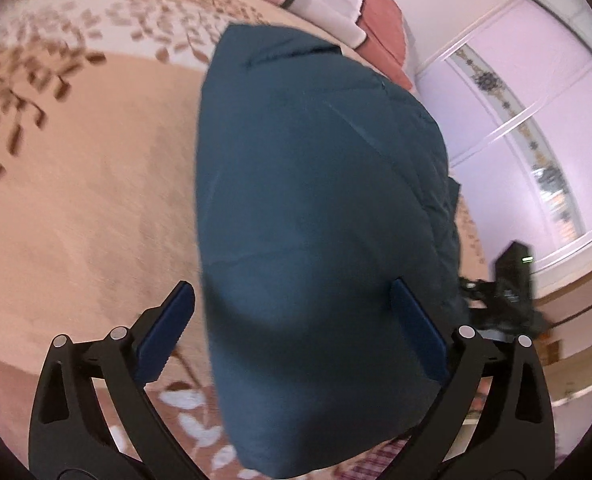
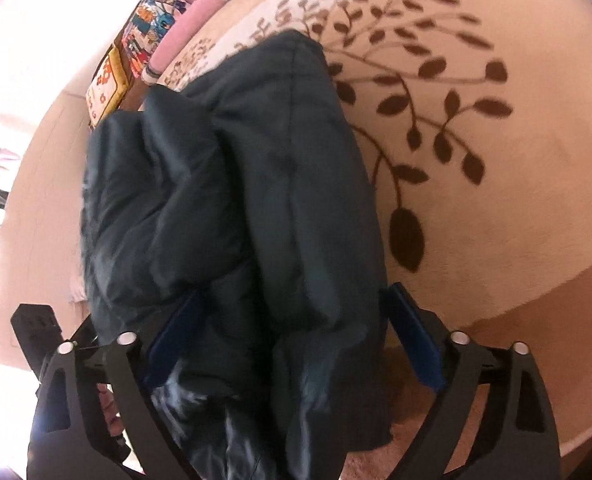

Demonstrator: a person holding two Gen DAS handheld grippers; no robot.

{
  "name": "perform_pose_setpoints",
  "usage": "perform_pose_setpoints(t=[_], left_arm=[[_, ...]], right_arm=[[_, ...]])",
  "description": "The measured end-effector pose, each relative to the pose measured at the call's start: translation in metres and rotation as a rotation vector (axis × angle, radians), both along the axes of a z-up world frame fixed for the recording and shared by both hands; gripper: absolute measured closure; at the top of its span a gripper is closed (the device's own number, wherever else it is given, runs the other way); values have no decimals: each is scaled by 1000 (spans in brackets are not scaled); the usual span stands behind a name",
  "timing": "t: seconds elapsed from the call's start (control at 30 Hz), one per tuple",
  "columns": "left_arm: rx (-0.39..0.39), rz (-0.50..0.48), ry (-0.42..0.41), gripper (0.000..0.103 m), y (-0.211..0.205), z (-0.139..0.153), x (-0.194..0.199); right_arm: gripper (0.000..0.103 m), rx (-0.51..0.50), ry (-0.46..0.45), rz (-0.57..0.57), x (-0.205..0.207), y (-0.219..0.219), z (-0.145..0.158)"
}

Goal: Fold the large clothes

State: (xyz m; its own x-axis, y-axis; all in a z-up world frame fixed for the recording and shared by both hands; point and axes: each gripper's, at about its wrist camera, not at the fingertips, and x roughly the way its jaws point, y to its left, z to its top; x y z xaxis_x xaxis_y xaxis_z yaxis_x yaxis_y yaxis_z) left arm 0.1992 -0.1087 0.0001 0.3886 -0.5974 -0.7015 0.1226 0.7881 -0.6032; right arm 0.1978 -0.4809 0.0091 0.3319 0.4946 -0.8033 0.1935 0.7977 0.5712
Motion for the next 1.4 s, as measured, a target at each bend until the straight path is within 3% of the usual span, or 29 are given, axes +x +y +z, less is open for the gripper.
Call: perform_pose_setpoints(t=[0.1, 0.2, 0.3, 0.43, 0.53, 0.7, 0.87, 1.03, 1.1, 1.23, 1.4], left_arm=[[-60, -18, 40, 5, -5, -11, 7], [-74, -32, 34, 5, -10, -13, 10], [-49, -34, -23, 16, -13, -9, 8], [10, -26, -106, 38, -5, 4, 7], [58, -1, -151, 40, 15, 17, 13], [134, 78, -194, 40, 75, 31, 28], [199, 161, -198, 40, 135, 27, 39], [183, 185, -179, 39, 162, 9, 42], [191, 191, -187, 35, 160, 5, 40], [205, 215, -181, 28, 158, 6, 36], [228, 232, -196, 26, 162, 21, 20]], right_arm=[[6, 85, 46, -17, 2, -2, -21], [9, 98, 26, -16, 1, 1, -23], [40, 235, 7, 4, -1, 5, -24], [56, 206, -64, 24, -3, 21, -9], [58, 170, -109, 60, -1, 46, 3], [59, 134, -140, 125, 21, 104, 6], [59, 106, -143, 205, 54, 171, 5], [59, 41, -156, 244, 65, 215, -2], [57, 36, -157, 235, 63, 215, -5], [36, 37, -112, 157, 62, 198, -15], [33, 14, -131, 139, 55, 178, 3]])
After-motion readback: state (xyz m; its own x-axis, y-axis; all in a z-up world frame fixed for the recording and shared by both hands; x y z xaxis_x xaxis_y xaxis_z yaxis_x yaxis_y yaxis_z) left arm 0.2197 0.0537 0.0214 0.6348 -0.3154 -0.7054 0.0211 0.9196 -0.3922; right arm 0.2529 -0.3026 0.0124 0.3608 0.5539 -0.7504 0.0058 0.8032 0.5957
